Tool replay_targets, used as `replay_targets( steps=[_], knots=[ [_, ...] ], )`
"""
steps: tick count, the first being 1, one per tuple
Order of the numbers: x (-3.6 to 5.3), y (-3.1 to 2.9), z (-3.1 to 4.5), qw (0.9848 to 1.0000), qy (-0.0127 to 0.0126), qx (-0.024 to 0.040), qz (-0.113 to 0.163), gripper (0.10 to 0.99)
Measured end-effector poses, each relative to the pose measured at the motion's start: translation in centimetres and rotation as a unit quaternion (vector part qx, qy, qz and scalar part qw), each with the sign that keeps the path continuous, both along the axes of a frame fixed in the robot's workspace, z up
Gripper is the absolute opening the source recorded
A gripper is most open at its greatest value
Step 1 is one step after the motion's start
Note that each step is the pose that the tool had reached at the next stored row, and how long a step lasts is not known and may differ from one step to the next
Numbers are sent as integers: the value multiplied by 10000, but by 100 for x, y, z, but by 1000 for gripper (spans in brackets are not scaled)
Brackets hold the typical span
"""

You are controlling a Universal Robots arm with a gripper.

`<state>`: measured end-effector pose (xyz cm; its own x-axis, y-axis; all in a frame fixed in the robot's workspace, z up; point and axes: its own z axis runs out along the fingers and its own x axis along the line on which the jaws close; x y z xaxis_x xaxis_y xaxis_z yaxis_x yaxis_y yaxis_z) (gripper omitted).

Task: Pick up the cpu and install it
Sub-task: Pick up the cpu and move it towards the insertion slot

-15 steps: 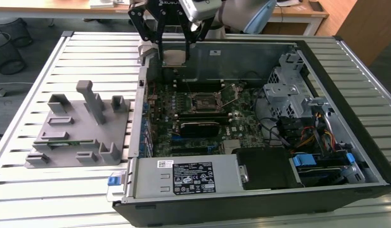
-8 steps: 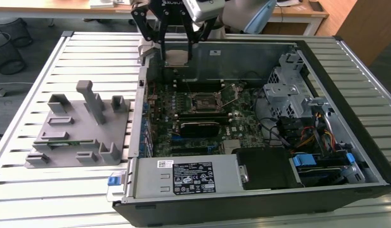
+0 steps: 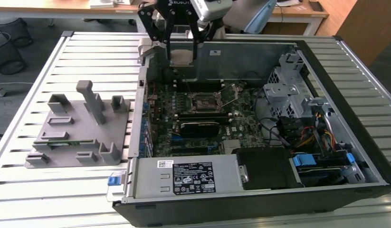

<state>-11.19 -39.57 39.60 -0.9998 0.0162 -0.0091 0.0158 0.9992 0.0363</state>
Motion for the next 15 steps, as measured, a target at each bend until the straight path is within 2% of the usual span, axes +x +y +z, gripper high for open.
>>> replay_targets(
  steps=[6,8,15],
  knots=[
    [88,49,-1,10000,0,0,0,525],
    [174,75,-4,10000,0,0,0,525],
    [312,108,-7,10000,0,0,0,525]
  ],
)
